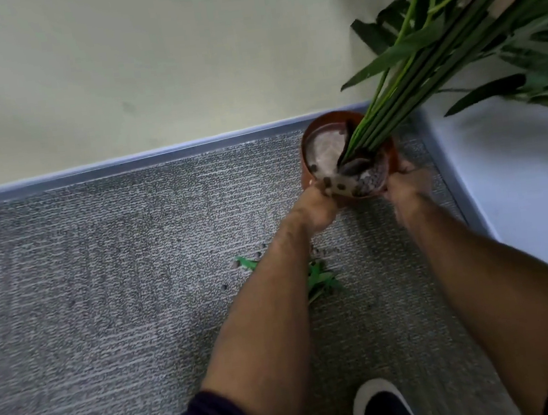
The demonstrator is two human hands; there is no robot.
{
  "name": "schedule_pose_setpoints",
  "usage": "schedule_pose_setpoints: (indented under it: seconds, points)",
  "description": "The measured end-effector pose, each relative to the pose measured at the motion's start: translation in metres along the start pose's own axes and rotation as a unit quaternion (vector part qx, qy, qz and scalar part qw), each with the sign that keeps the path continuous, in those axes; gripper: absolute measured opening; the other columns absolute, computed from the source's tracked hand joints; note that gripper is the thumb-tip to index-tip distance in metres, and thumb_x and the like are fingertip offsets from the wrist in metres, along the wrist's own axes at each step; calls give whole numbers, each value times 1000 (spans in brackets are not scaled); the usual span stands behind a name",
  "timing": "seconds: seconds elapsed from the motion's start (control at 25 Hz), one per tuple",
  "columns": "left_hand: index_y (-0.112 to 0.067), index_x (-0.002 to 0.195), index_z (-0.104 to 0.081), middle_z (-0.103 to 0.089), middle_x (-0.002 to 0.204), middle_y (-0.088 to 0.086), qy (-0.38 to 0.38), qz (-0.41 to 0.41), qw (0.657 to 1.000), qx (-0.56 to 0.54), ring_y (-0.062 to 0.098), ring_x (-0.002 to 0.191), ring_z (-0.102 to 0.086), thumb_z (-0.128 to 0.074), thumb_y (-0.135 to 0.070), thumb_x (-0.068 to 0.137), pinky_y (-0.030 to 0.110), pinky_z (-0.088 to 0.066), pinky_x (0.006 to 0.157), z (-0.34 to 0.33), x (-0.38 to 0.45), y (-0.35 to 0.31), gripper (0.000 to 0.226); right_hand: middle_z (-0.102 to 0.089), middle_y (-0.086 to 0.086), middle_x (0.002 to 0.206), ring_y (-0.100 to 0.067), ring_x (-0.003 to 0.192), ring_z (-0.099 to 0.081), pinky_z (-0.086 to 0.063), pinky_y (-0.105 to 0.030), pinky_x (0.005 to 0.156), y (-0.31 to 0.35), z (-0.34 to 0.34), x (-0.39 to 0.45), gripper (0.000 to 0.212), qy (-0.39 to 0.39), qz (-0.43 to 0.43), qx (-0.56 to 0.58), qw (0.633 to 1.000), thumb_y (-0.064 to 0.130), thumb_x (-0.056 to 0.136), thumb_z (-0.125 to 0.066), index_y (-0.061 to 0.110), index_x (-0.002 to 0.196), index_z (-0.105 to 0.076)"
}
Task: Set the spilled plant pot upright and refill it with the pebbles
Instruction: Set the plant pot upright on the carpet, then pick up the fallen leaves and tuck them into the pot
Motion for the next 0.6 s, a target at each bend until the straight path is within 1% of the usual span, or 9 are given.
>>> schedule_pose_setpoints:
  seconds: [0.08, 0.12, 0.2, 0.24, 0.32, 0.4, 0.48, 0.52, 0.6]
  points:
    - [-7, 151, -36, -55, 141, 15, -7, -18, 997, 74, 32, 131, -52, -47, -28, 83, 40, -42, 112, 7, -11, -5, 73, -77, 10, 93, -18, 91, -74, -62, -44, 83, 2, 2, -5, 33, -24, 10, -21, 999, 25, 82, -62, 39, 110, -74]
    - [-9, 155, -29, -49, 148, 17, -5, -14, 994, 108, 33, 137, -47, -42, -24, 86, 42, -37, 116, 11, -17, -2, 72, -76, 9, 93, -18, 91, -73, -62, -41, 83, 9, 3, -17, 32, -30, 11, -30, 999, 21, 84, -61, 35, 111, -74]
    - [-9, 158, -21, -39, 157, 18, -22, -9, 987, 159, 33, 145, -38, -41, -10, 97, 41, -30, 120, 24, -35, 3, 64, -74, 0, 95, -20, 93, -70, -59, -34, 78, 14, 5, -27, 29, -55, 12, -36, 998, 14, 89, -60, 22, 113, -74]
    - [-8, 159, -19, -38, 158, 17, -46, 1, 985, 164, 33, 145, -38, -41, -6, 100, 41, -30, 119, 35, -39, 9, 63, -73, -3, 98, -22, 93, -69, -55, -31, 75, 14, 8, -31, 27, -75, 16, -55, 996, 14, 91, -58, 17, 112, -73]
    - [-10, 157, -25, -48, 152, 16, -113, 20, 979, 170, 32, 137, -49, -46, -11, 104, 44, -40, 115, 60, -49, 23, 57, -73, 0, 99, -22, 92, -69, -54, -31, 77, 8, 6, -35, 27, -82, 19, -69, 994, 20, 88, -57, 18, 110, -73]
    - [-12, 150, -37, -58, 140, 14, -172, 44, 969, 172, 29, 119, -62, -52, -20, 104, 45, -52, 103, 80, -55, 44, 49, -75, -3, 99, -27, 92, -72, -61, -44, 79, -17, 6, -17, 38, -91, 8, -70, 993, 33, 81, -56, 23, 115, -71]
    - [-16, 146, -44, -62, 133, 10, -203, 91, 960, 169, 24, 110, -66, -57, -24, 102, 42, -56, 96, 87, -63, 76, 47, -73, -12, 101, -35, 93, -72, -61, -51, 80, -42, 2, -1, 43, -96, -4, -103, 990, 38, 83, -52, 18, 116, -69]
    - [-16, 144, -47, -63, 131, 9, -212, 109, 955, 175, 23, 109, -65, -59, -25, 101, 41, -57, 94, 85, -68, 91, 45, -73, -12, 98, -35, 91, -73, -61, -51, 79, -46, 0, -9, 42, -103, -10, -114, 988, 38, 85, -50, 17, 117, -69]
    - [-18, 142, -46, -59, 134, 12, -210, 142, 948, 190, 27, 113, -63, -61, -32, 100, 44, -56, 94, 76, -81, 121, 47, -71, -2, 78, -30, 76, -75, -63, -49, 71, -33, -8, -60, 29, -98, 3, -101, 990, 32, 91, -49, 24, 109, -69]
Point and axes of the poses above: each hand's wrist, its own x-axis towards the middle knuckle, its own z-axis out of the back of the hand, y = z × x, the point moved 9 cm from there along x, towards the middle knuckle
